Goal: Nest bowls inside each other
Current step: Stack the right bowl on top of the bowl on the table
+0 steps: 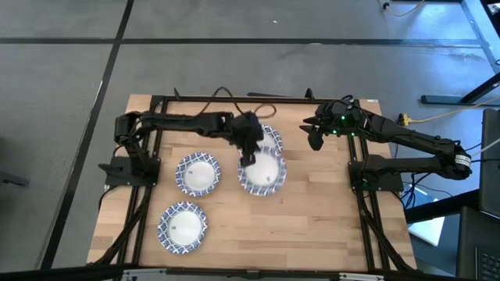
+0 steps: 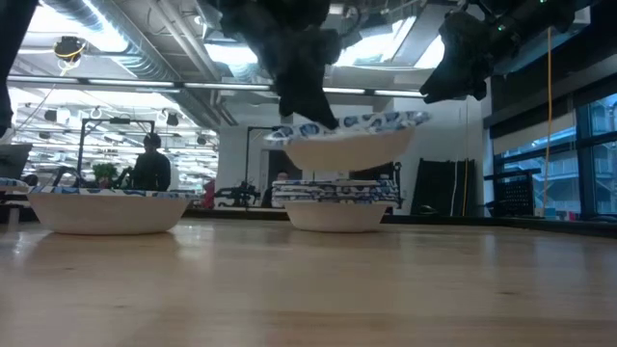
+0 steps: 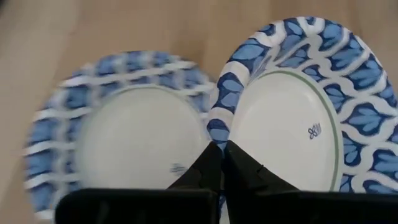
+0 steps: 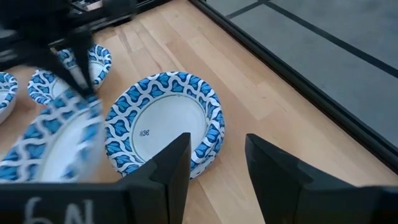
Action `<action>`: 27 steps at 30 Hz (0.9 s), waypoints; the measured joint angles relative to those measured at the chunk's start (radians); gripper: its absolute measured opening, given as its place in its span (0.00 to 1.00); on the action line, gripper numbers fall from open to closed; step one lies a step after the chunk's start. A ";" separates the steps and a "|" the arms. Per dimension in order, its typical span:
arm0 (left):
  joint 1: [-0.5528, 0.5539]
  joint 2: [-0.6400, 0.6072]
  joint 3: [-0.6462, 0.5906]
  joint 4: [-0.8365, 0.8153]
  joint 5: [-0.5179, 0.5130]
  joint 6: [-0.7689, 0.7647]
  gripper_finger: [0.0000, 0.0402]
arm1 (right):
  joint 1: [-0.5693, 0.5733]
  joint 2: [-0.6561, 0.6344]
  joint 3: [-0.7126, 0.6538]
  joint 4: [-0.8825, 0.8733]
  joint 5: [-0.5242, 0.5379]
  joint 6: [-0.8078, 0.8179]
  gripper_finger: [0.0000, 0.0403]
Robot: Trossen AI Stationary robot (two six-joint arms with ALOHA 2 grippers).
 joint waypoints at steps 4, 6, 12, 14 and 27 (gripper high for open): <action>0.077 0.000 0.000 0.022 -0.020 -0.046 0.00 | 0.000 0.000 0.000 0.000 0.000 0.002 0.38; 0.116 0.001 0.000 0.023 -0.038 -0.060 0.00 | 0.000 0.000 0.000 -0.001 0.000 0.002 0.38; 0.224 0.005 0.000 0.047 -0.010 -0.109 0.00 | 0.000 0.000 0.000 0.000 0.000 0.003 0.38; 0.246 0.016 0.000 0.045 0.032 -0.133 0.00 | 0.000 0.000 0.000 0.000 0.000 0.003 0.38; 0.235 0.062 0.003 0.025 0.081 -0.145 0.01 | 0.000 0.000 0.000 0.000 0.000 0.003 0.38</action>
